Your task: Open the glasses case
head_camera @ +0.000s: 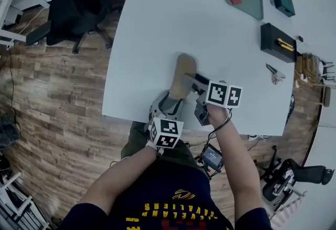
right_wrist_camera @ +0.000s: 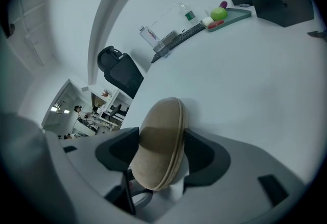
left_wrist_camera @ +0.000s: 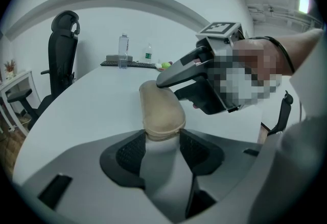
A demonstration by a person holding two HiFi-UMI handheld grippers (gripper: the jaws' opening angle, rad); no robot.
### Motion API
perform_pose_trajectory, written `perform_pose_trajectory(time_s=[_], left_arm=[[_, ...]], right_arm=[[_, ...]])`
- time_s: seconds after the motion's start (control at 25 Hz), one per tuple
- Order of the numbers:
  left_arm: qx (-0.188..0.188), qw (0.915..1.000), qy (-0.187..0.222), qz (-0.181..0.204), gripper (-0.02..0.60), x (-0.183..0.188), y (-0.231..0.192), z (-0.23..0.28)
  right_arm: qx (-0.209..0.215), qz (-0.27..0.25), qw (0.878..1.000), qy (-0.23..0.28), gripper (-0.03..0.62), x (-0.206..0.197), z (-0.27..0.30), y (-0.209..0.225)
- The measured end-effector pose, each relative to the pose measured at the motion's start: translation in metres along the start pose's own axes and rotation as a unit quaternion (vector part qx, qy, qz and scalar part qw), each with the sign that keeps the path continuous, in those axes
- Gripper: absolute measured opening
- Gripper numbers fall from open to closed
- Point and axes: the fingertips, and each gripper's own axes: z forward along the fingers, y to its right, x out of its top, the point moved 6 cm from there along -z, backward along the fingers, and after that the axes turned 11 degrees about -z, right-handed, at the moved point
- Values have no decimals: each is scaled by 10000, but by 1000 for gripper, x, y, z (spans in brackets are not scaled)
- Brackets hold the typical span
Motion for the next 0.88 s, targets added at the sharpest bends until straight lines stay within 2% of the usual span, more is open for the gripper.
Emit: perform_pose_trajectory(time_s=[0.2, 0.88], left_arm=[[-8, 9999, -22, 124, 210, 0, -1, -1], [-247, 9955, -164, 898, 180, 0, -8, -4]], right_arm=[[-9, 6, 10000, -3, 290, 0, 0, 0], [-28, -3, 10000, -27, 288, 1, 1, -1]])
